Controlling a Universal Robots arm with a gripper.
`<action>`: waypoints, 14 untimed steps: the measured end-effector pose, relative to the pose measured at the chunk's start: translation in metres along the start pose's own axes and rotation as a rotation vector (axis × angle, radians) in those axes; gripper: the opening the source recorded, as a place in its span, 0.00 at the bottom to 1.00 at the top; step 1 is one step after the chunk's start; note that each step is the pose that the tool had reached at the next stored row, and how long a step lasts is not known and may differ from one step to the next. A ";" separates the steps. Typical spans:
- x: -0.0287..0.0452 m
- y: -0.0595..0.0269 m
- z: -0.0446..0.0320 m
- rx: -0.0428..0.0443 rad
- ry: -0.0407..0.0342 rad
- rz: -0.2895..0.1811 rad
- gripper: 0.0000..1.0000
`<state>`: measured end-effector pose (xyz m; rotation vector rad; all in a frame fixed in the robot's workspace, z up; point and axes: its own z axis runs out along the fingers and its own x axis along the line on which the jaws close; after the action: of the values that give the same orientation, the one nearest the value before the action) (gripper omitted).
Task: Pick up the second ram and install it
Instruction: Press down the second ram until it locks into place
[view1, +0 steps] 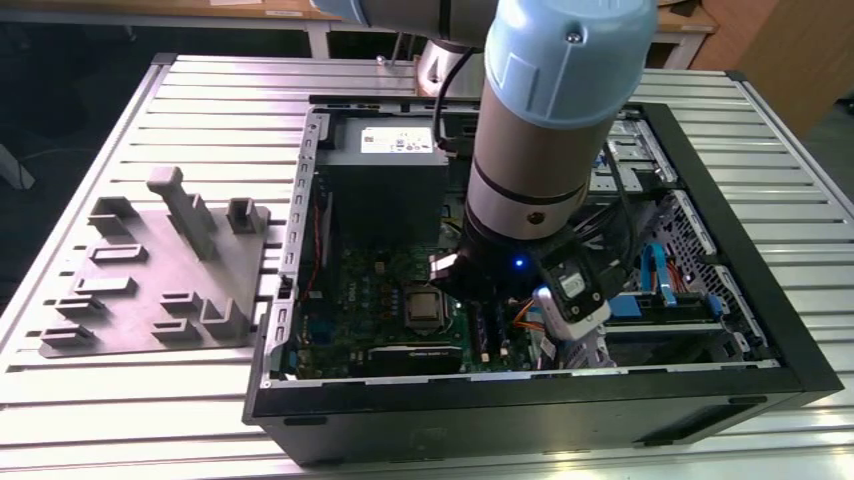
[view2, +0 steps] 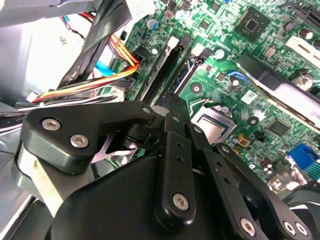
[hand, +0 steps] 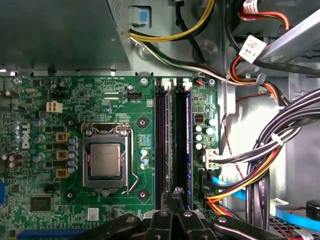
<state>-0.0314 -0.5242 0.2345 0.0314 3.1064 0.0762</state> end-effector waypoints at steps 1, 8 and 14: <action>0.0000 -0.0002 0.0014 0.0004 0.0000 0.000 0.10; 0.0002 -0.0007 0.0070 0.0022 0.0001 0.000 0.10; 0.0003 -0.0009 0.0097 0.0023 0.0001 0.000 0.10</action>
<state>-0.0314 -0.5246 0.2247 0.0312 3.1066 0.0726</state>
